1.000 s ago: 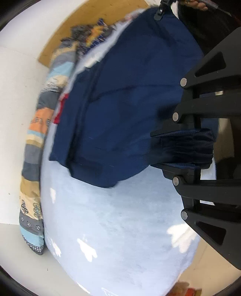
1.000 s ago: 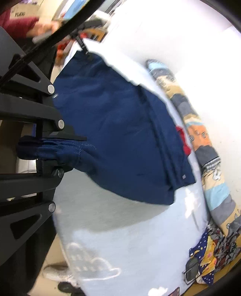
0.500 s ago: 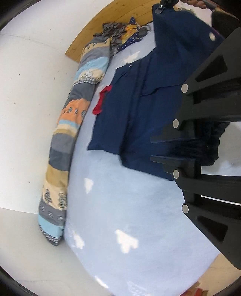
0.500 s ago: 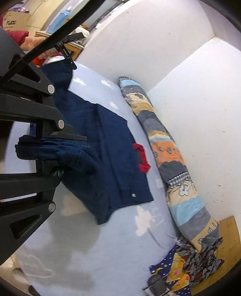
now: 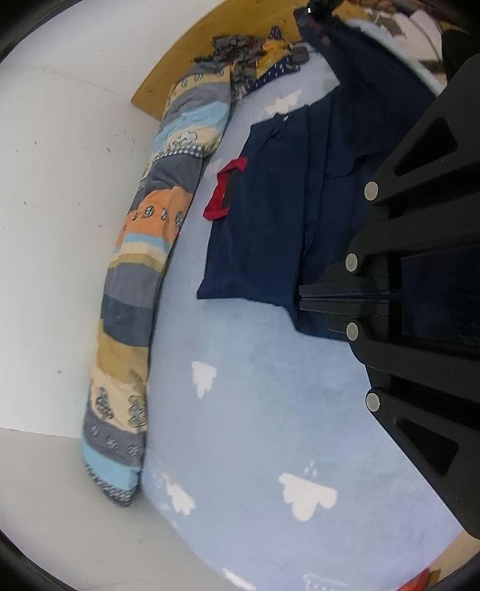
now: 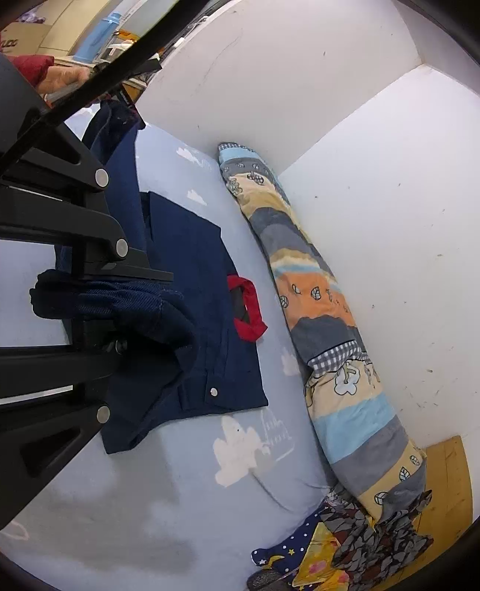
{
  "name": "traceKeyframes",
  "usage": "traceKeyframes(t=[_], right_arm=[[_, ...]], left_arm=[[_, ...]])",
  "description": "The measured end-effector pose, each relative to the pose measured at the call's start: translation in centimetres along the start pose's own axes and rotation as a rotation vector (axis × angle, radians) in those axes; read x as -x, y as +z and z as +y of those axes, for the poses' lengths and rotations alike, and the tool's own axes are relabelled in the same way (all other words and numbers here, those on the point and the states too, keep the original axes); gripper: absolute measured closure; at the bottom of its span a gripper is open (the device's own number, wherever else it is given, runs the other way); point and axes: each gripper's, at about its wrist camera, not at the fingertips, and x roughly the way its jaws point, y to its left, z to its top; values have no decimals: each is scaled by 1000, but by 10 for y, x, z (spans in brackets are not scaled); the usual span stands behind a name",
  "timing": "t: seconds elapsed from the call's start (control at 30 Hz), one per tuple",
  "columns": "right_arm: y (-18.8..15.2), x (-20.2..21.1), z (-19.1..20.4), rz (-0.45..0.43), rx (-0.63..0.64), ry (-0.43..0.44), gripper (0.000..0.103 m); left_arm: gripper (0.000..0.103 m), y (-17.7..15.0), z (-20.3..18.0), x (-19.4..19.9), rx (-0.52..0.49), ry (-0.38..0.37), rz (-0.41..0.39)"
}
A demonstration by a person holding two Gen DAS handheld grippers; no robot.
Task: Fold large clothes
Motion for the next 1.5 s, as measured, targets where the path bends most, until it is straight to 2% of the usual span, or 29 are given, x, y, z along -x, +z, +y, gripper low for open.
traceKeyframes(t=[0.1, 0.17, 0.2, 0.23, 0.3, 0.33, 0.4, 0.43, 0.53, 0.6, 0.67, 0.73, 0.93, 1.0, 1.1, 1.13, 1.17, 1.2, 1.27, 1.33, 1.4, 1.5], right_arm=[[1, -1, -2, -2, -3, -1, 91], [2, -2, -2, -5, 4, -1, 91], [1, -1, -1, -5, 7, -2, 91], [0, -1, 0, -4, 11, -1, 91], [0, -1, 0, -5, 9, -3, 91], [-1, -1, 1, -5, 13, -4, 91], [-1, 0, 2, -5, 13, -5, 91], [-2, 1, 4, -5, 16, -4, 91], [-4, 4, 8, -7, 28, -6, 91], [-7, 7, 9, -5, 35, -4, 91], [-11, 11, 10, -3, 36, -2, 91], [-17, 15, 12, -3, 48, -5, 91], [-30, 24, 9, -8, 49, 6, 91], [-32, 25, 7, -8, 40, 5, 91], [-34, 27, 6, -5, 44, 3, 91], [-34, 27, 6, -3, 46, 4, 91], [-34, 27, 7, -2, 49, 5, 91], [-34, 26, 7, -1, 47, 6, 91], [-33, 25, 7, -3, 42, 11, 91], [-32, 24, 7, -7, 40, 10, 91], [-30, 23, 5, -10, 41, 9, 91], [-20, 20, 1, -22, 37, 3, 91]], left_arm=[[101, -13, 9, 10, 4, -30, 4], [78, -24, 18, 17, 26, -47, 31], [48, -31, 23, 22, 39, -68, 34], [30, -36, 26, 28, 37, -74, 10], [26, -48, 28, 38, -4, -78, -17], [26, -54, 31, 42, -3, -104, -4], [26, -65, 42, 49, 62, -198, 19], [26, -73, 51, 50, 140, -272, 61], [26, -95, 68, 45, 319, -406, 182], [26, -105, 72, 39, 369, -408, 268], [26, -113, 72, 31, 410, -443, 341], [26, -122, 70, 21, 418, -437, 405], [25, -159, 65, -10, 493, -415, 505], [25, -174, 62, -17, 520, -434, 526], [25, -197, 55, -18, 544, -495, 523], [32, -202, 50, -18, 541, -509, 519], [48, -205, 45, -18, 531, -519, 508], [82, -205, 39, -17, 503, -524, 498], [84, -197, 25, -9, 409, -504, 459], [87, -179, 9, 6, 298, -470, 370], [87, -153, 1, 22, 246, -458, 263], [87, -112, -4, 33, 198, -419, 150]])
